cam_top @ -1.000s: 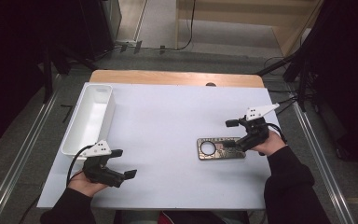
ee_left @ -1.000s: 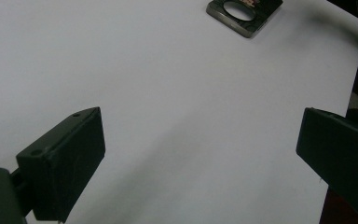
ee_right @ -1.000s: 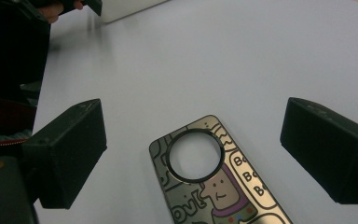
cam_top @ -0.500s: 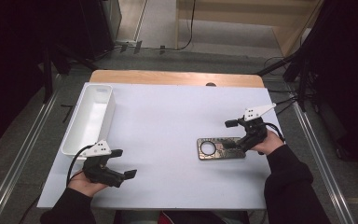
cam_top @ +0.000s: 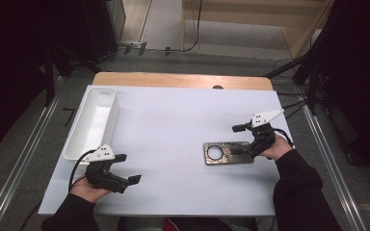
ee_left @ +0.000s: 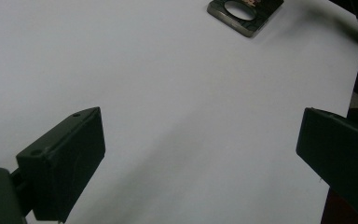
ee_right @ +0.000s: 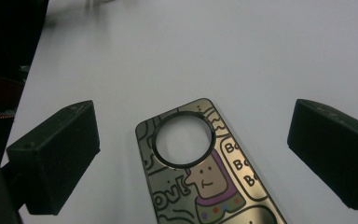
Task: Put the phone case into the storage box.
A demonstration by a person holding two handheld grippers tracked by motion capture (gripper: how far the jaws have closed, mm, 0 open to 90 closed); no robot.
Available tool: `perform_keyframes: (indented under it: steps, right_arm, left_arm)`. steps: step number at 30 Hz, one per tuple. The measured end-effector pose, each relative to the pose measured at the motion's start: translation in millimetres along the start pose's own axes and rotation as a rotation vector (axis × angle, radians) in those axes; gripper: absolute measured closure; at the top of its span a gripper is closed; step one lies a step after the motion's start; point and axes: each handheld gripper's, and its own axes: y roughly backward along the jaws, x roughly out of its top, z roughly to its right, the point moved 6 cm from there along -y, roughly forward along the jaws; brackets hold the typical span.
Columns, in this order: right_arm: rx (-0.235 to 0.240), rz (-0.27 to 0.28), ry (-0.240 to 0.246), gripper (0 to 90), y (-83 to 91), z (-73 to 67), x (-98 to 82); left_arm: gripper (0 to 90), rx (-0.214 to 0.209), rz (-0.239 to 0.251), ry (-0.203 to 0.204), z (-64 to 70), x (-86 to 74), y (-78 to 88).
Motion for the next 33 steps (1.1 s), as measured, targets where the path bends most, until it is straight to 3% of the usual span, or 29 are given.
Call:
perform_keyframes:
  steps: [6, 18, 33]
  right_arm:
    - [-0.005, -0.038, 0.013, 1.2, -7.2, 1.8, -5.9]
    - [0.012, -0.060, 0.030, 1.3, -13.1, 3.2, -14.3]
    - [0.015, -0.112, 0.022, 1.3, -19.7, 6.9, -28.2]
  left_arm:
    - [1.0, 0.003, 0.000, 0.000, -0.2, -0.1, 0.1]
    - [1.0, 0.005, -0.006, -0.008, 0.5, -0.4, 0.2]
    - [1.0, 0.009, -0.004, -0.012, 0.9, -0.2, 1.4]
